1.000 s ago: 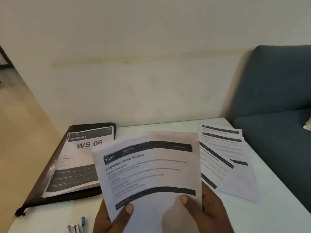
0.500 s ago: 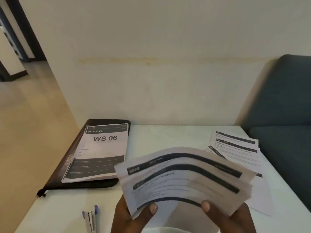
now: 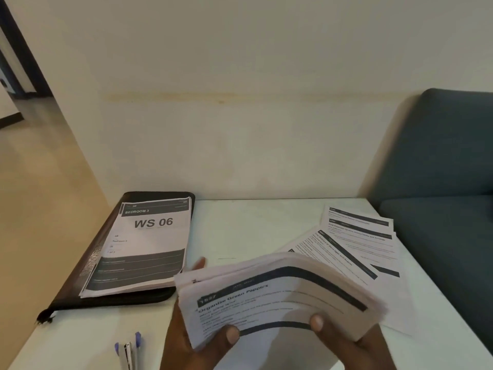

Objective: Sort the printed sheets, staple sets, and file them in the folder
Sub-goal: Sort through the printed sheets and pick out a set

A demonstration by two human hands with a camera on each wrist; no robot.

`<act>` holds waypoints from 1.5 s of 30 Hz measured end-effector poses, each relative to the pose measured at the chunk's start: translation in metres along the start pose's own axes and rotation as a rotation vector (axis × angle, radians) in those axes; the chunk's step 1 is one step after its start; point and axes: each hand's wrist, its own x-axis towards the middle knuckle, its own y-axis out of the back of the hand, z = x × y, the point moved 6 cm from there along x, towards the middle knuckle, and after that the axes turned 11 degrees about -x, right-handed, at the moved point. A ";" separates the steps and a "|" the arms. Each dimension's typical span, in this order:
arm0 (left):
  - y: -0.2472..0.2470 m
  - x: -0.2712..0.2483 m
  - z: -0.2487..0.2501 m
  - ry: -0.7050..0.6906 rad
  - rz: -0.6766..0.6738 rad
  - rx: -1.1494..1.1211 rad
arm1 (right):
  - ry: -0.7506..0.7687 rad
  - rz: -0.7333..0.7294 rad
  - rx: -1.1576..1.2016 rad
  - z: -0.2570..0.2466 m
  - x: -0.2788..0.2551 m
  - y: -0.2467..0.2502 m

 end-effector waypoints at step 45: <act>0.121 0.010 -0.047 0.047 0.580 0.146 | -0.181 -0.667 -1.099 0.116 -0.005 -0.055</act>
